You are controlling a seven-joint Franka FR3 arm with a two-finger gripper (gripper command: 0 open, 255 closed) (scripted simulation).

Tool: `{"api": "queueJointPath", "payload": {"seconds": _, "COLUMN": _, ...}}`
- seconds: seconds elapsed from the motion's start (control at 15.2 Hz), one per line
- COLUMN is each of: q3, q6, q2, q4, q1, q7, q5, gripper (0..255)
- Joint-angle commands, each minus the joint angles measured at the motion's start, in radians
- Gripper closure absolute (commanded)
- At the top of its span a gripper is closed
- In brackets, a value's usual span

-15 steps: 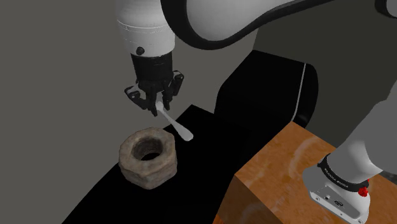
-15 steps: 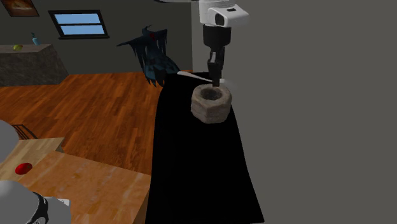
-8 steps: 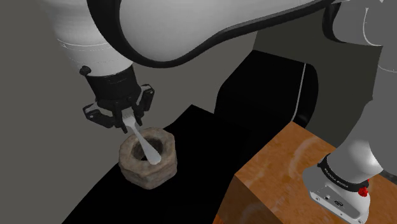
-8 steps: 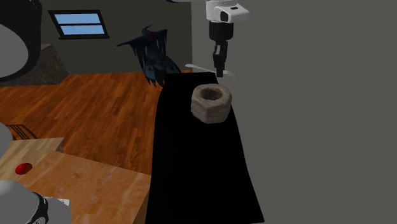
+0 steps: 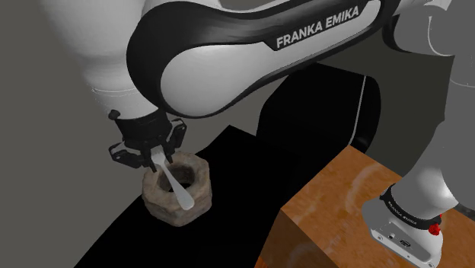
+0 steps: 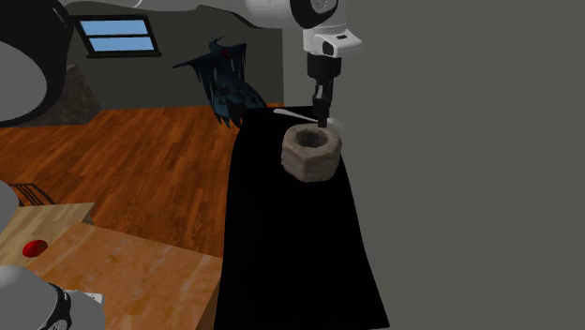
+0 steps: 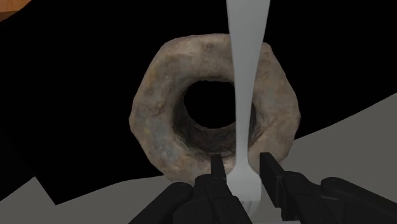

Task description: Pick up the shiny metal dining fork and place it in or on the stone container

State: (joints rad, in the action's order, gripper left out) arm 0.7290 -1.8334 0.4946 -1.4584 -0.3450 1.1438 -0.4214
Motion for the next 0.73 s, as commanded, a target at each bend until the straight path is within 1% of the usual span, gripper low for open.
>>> {"api": "queueJointPath", "payload": {"seconds": 0.0, "q3": -0.004, "q6": -0.023, "q2": 0.008, "q4": -0.017, "q1": 0.000, "q7": 0.006, "q5": -0.007, "gripper": 255}}
{"api": "queueJointPath", "payload": {"seconds": 0.46, "q3": -0.004, "q6": -0.023, "q2": 0.008, "q4": -0.017, "q1": 0.000, "q7": 0.006, "q5": -0.007, "gripper": 255}}
{"api": "queueJointPath", "payload": {"seconds": 0.53, "q3": -0.004, "q6": -0.023, "q2": 0.008, "q4": -0.017, "q1": 0.000, "q7": 0.006, "q5": -0.007, "gripper": 0}}
{"api": "queueJointPath", "payload": {"seconds": 0.66, "q3": -0.004, "q6": -0.023, "q2": 0.008, "q4": -0.017, "q1": 0.000, "q7": 0.006, "q5": -0.007, "gripper": 0}}
